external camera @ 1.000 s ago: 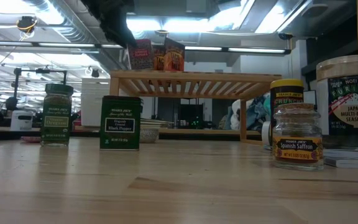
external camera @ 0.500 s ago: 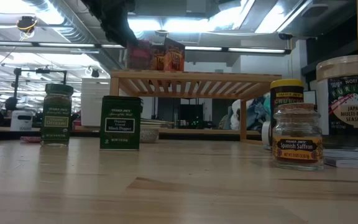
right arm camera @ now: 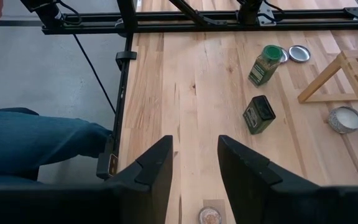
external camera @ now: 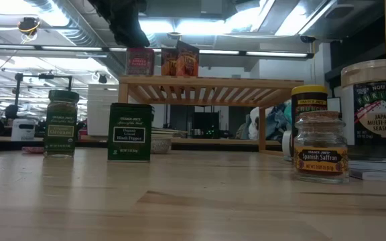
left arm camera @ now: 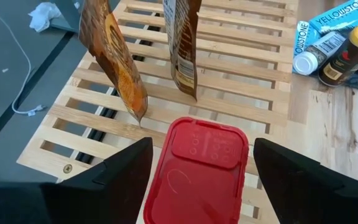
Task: Shelf spices
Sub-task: Put the red seasoning can on the shelf
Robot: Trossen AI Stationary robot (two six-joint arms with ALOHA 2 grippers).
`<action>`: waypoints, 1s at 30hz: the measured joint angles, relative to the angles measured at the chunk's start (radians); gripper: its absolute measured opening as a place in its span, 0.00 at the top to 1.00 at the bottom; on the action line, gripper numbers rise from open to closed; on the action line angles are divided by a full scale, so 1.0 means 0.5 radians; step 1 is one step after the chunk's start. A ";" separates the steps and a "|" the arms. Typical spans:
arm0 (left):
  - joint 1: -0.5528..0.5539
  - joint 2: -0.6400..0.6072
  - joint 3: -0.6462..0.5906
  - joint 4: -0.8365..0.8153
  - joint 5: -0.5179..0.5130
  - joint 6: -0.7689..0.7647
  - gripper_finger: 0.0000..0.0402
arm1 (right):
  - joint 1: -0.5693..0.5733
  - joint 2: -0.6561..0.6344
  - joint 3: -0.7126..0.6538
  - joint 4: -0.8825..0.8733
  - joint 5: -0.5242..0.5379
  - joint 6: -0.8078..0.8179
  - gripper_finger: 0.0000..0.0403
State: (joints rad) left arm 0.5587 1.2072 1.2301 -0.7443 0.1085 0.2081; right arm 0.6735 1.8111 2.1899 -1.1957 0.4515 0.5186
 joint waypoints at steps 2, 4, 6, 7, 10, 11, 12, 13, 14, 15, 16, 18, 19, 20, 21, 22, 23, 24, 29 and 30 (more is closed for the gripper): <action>0.001 0.000 0.000 -0.001 0.000 0.000 0.32 | 0.001 -0.001 0.000 -0.001 0.000 0.000 0.67; 0.001 0.000 0.000 -0.003 0.000 0.000 0.32 | 0.000 0.000 0.000 0.000 0.000 0.000 0.67; 0.001 0.000 0.000 -0.005 0.000 -0.002 0.32 | 0.001 -0.001 0.000 0.000 0.000 0.000 0.67; 0.000 0.000 0.000 -0.008 0.000 -0.005 0.32 | 0.000 0.000 0.000 -0.001 0.000 0.000 0.67; 0.001 0.000 0.000 -0.040 -0.001 -0.006 0.32 | 0.001 0.000 0.000 -0.001 0.000 0.000 0.67; 0.001 0.000 0.000 -0.057 -0.003 -0.003 0.32 | 0.000 0.000 0.000 0.000 0.000 0.000 0.67; 0.000 0.000 0.000 -0.087 -0.013 0.000 0.32 | 0.000 0.000 0.000 -0.001 0.000 -0.001 0.67; 0.000 0.000 0.000 -0.115 -0.029 0.002 0.32 | 0.000 0.000 0.000 -0.001 0.000 0.000 0.67; 0.000 0.000 0.000 -0.138 -0.040 0.001 0.32 | 0.000 0.000 0.000 0.000 0.000 0.000 0.67; 0.001 0.000 -0.001 -0.152 -0.053 0.002 0.32 | 0.000 0.000 0.000 0.000 0.000 0.000 0.67; 0.001 0.000 -0.001 -0.160 -0.057 0.002 0.32 | 0.000 -0.001 0.000 0.000 0.000 0.000 0.67; 0.000 0.000 -0.001 -0.175 -0.065 0.002 0.32 | 0.000 0.000 0.000 0.000 0.000 0.000 0.67; 0.000 0.000 -0.001 -0.174 -0.069 0.006 0.32 | 0.000 0.000 0.000 0.000 0.000 -0.001 0.67; 0.000 0.000 -0.001 -0.169 -0.071 0.012 0.32 | 0.000 -0.001 0.000 -0.001 0.000 0.000 0.67; 0.000 0.006 -0.001 -0.166 -0.075 0.015 0.32 | 0.000 -0.001 0.000 -0.001 0.000 0.000 0.67; -0.001 0.014 -0.001 -0.162 -0.076 0.015 0.32 | 0.000 0.000 0.000 0.000 0.000 0.000 0.67; -0.001 0.025 -0.001 -0.161 -0.076 0.015 0.32 | 0.000 0.000 0.000 0.000 0.000 0.000 0.67; -0.001 0.039 -0.001 -0.161 -0.077 0.015 0.32 | 0.000 -0.001 0.000 0.000 0.000 -0.001 0.67; -0.001 0.152 -0.001 -0.146 -0.077 0.015 0.32 | 0.000 -0.001 0.000 -0.001 0.000 -0.001 0.67; -0.001 0.179 -0.002 -0.142 -0.077 0.016 0.32 | 0.000 0.000 0.000 0.000 0.000 0.000 0.67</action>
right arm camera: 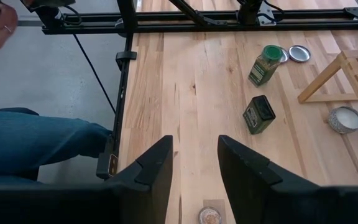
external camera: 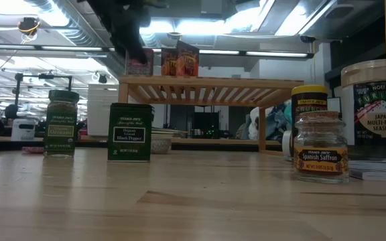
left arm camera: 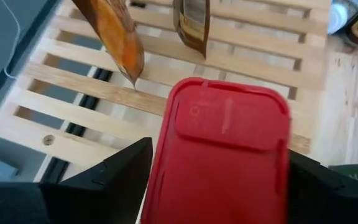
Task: Shelf spices
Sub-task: Put the red seasoning can on the shelf
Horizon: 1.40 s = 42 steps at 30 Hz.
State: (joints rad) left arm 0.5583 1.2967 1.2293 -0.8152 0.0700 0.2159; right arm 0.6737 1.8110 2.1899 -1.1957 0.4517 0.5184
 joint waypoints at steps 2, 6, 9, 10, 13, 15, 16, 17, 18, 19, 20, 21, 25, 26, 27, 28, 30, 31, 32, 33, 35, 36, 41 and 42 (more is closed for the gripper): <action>0.000 0.048 -0.002 0.020 0.000 0.000 0.32 | 0.000 -0.001 0.000 0.000 0.000 0.000 0.67; 0.002 0.096 -0.002 0.104 -0.001 0.007 0.32 | 0.000 -0.001 0.000 0.000 0.000 0.000 0.67; 0.002 0.103 -0.002 0.169 -0.002 0.052 0.32 | 0.000 -0.001 0.000 0.000 0.000 0.000 0.67; 0.002 0.103 -0.002 0.187 -0.002 0.056 0.32 | 0.000 0.000 0.000 0.000 0.000 0.000 0.67; 0.002 0.103 -0.002 0.233 -0.002 0.060 0.32 | 0.000 -0.001 0.000 0.000 0.000 0.000 0.67; 0.002 0.103 -0.002 0.251 -0.001 0.065 0.32 | 0.000 -0.001 0.000 0.000 0.000 0.000 0.67; 0.002 0.103 -0.002 0.253 -0.002 0.071 0.32 | 0.000 0.000 0.000 0.000 0.000 0.000 0.67; 0.002 0.103 -0.002 0.251 -0.001 0.071 0.32 | 0.000 0.000 0.000 0.000 0.000 0.000 0.67; 0.002 0.103 -0.002 0.250 -0.002 0.070 0.32 | 0.000 -0.001 0.000 0.000 0.000 0.000 0.67; 0.002 0.103 -0.002 0.249 -0.002 0.069 0.32 | 0.000 0.000 0.000 0.000 0.000 0.000 0.67; 0.002 0.103 -0.002 0.245 -0.002 0.069 0.32 | 0.000 0.000 0.000 0.000 0.000 0.000 0.67; 0.002 0.103 -0.002 0.242 -0.002 0.069 0.32 | 0.000 -0.001 0.000 0.000 0.000 0.000 0.67; 0.002 0.103 -0.002 0.243 -0.001 0.071 0.32 | 0.000 0.000 0.000 0.000 0.000 0.000 0.67; 0.002 0.103 -0.002 0.242 -0.001 0.071 0.32 | 0.000 0.000 0.000 0.000 0.000 0.000 0.67; 0.002 0.103 -0.002 0.242 -0.001 0.071 0.33 | 0.000 0.000 0.000 0.000 0.000 0.000 0.67; 0.002 0.103 -0.002 0.242 -0.001 0.071 0.34 | 0.000 0.000 0.000 0.000 0.000 0.000 0.67; 0.002 0.103 -0.002 0.241 -0.001 0.072 0.36 | 0.000 0.000 0.000 0.000 0.000 0.000 0.67; 0.001 0.103 -0.002 0.241 0.000 0.072 0.38 | 0.000 -0.001 0.000 0.000 0.000 0.000 0.67; 0.001 0.103 -0.002 0.241 0.000 0.072 0.40 | 0.000 0.000 0.000 0.000 0.000 0.000 0.67; 0.000 0.103 -0.002 0.241 0.001 0.073 0.42 | 0.000 0.000 0.000 0.000 0.000 0.000 0.67; -0.002 0.103 -0.002 0.241 0.002 0.074 0.46 | 0.000 0.000 0.000 0.000 0.000 0.000 0.67; -0.002 0.103 -0.002 0.242 0.011 0.073 0.48 | 0.000 -0.001 0.000 0.000 0.000 0.000 0.67; -0.004 0.103 -0.002 0.245 0.034 0.097 0.51 | 0.000 0.000 0.000 -0.001 0.000 0.000 0.67; -0.004 0.103 -0.002 0.248 0.033 0.104 0.51 | 0.000 -0.001 0.000 -0.001 0.000 0.000 0.67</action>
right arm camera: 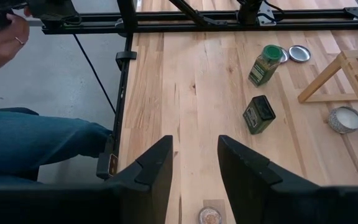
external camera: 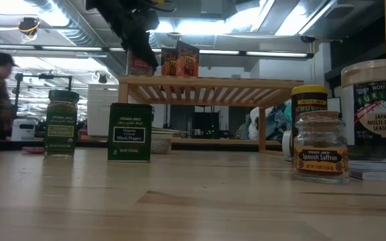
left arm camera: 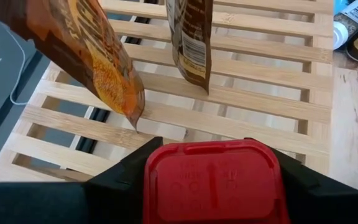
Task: Shelf spices
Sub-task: Put the red seasoning can on the shelf
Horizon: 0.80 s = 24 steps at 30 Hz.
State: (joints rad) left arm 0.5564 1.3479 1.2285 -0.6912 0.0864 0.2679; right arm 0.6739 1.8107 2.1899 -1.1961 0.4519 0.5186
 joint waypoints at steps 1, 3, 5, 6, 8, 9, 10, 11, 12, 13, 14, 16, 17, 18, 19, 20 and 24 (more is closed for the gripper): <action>0.000 0.000 0.000 0.003 0.000 0.005 0.51 | -0.001 0.001 0.000 0.001 0.000 -0.001 0.67; 0.000 0.000 0.000 0.012 -0.001 0.014 0.50 | -0.001 0.000 0.000 0.000 0.000 0.000 0.67; 0.001 0.001 0.000 0.042 -0.002 0.037 0.49 | -0.001 0.000 0.000 0.000 0.000 0.000 0.67; 0.001 0.001 0.000 0.069 -0.002 0.051 0.49 | -0.001 0.000 0.000 0.000 0.000 -0.001 0.67; 0.001 0.001 0.000 0.116 0.002 0.057 0.51 | 0.000 0.001 0.000 0.000 0.000 -0.001 0.67; 0.001 0.001 0.000 0.129 0.009 0.057 0.51 | 0.000 0.000 0.000 0.000 0.000 0.000 0.67; 0.001 0.004 0.000 0.135 0.014 0.057 0.51 | -0.001 0.000 0.000 0.000 0.000 -0.001 0.67; 0.001 0.005 0.000 0.140 0.015 0.057 0.51 | -0.001 0.001 0.000 0.000 0.000 -0.001 0.67; 0.001 0.006 0.000 0.146 0.015 0.057 0.51 | 0.000 0.000 0.000 0.000 0.000 -0.001 0.67; 0.001 0.007 0.000 0.148 0.016 0.057 0.51 | 0.000 0.000 0.000 0.000 0.000 -0.001 0.67; 0.001 0.007 0.000 0.146 0.016 0.057 0.51 | 0.000 0.000 0.000 0.000 0.000 -0.001 0.67; 0.001 0.007 0.000 0.148 0.017 0.057 0.48 | -0.001 0.000 0.000 0.000 0.000 0.000 0.67; 0.001 0.007 0.000 0.148 0.017 0.057 0.47 | -0.001 0.000 0.000 0.000 0.000 -0.001 0.67; 0.001 0.007 0.000 0.152 0.017 0.060 0.46 | 0.000 0.000 0.000 0.000 0.000 0.000 0.67; 0.001 0.007 0.000 0.160 0.018 0.066 0.45 | -0.001 0.000 0.000 0.000 0.000 0.000 0.67; 0.002 0.006 0.000 0.164 0.018 0.074 0.45 | 0.000 0.001 0.000 0.000 0.000 0.000 0.67; 0.002 0.006 0.000 0.166 0.021 0.098 0.44 | -0.001 0.000 0.000 0.000 0.000 0.000 0.67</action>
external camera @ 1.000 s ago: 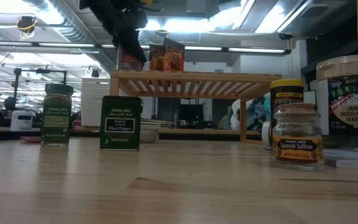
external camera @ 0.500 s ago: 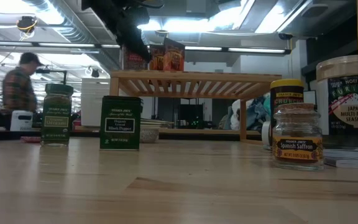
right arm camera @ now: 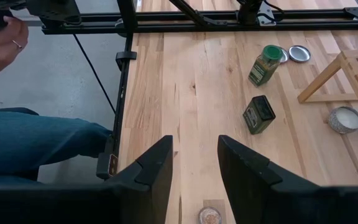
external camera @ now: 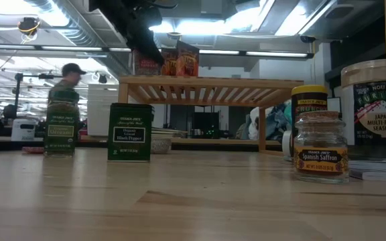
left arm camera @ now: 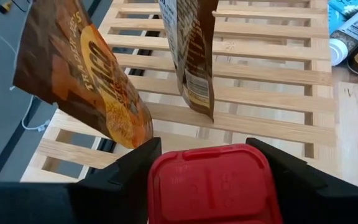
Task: Shelf spices
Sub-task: Put the red seasoning can on the shelf
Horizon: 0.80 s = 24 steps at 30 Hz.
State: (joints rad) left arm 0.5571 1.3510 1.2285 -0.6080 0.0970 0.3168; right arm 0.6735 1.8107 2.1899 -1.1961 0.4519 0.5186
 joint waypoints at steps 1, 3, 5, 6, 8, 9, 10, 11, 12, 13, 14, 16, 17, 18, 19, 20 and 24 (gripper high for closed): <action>0.000 0.000 0.000 0.001 0.000 0.000 0.44 | 0.001 0.001 0.000 0.000 0.000 -0.001 0.67; 0.000 0.000 0.000 0.003 0.000 0.000 0.43 | 0.000 0.000 0.000 0.000 0.000 0.000 0.67; 0.000 0.000 0.000 0.003 0.000 -0.001 0.43 | 0.001 0.000 0.000 0.000 0.000 -0.001 0.67; 0.000 0.000 0.000 0.003 0.003 -0.001 0.43 | 0.000 0.000 0.000 0.000 0.000 -0.001 0.67; 0.000 0.000 0.000 0.007 0.021 0.010 0.43 | 0.001 0.000 0.000 0.000 0.000 -0.001 0.67; 0.000 0.000 0.000 0.008 0.030 0.013 0.43 | 0.000 0.001 0.000 0.000 0.000 0.000 0.67; 0.000 0.000 0.000 0.013 0.042 0.013 0.43 | 0.000 0.000 0.000 0.000 0.000 0.000 0.67; 0.000 0.000 0.000 0.025 0.052 0.013 0.43 | 0.000 0.001 0.000 0.000 0.000 -0.001 0.67; 0.000 0.000 0.000 0.044 0.059 0.013 0.43 | 0.001 0.001 0.000 0.000 0.000 -0.001 0.67; 0.000 0.000 0.000 0.065 0.063 0.015 0.43 | 0.001 0.000 0.000 0.000 0.000 -0.001 0.67; -0.001 0.000 0.000 0.074 0.063 0.014 0.43 | 0.000 0.000 0.000 0.000 0.000 0.000 0.67; 0.000 0.000 0.000 0.097 0.063 0.012 0.43 | 0.000 0.000 0.000 0.000 0.000 0.000 0.67; 0.000 0.000 0.000 0.108 0.063 0.012 0.43 | 0.000 0.001 0.000 0.000 0.000 0.000 0.67; 0.000 0.000 0.000 0.109 0.063 0.011 0.43 | 0.000 0.001 0.000 0.001 0.000 -0.001 0.67; 0.000 0.000 0.000 0.109 0.063 0.011 0.43 | 0.000 0.000 0.000 0.000 0.000 -0.001 0.67; 0.000 0.000 0.000 0.106 0.063 0.011 0.43 | 0.000 0.000 0.000 0.000 0.000 -0.001 0.67; 0.000 0.000 0.000 0.096 0.063 0.009 0.43 | 0.000 0.001 0.000 0.000 0.000 0.000 0.67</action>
State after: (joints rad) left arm 0.5571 1.3510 1.2285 -0.5598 0.1284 0.3211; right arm 0.6736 1.8109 2.1899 -1.1960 0.4517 0.5185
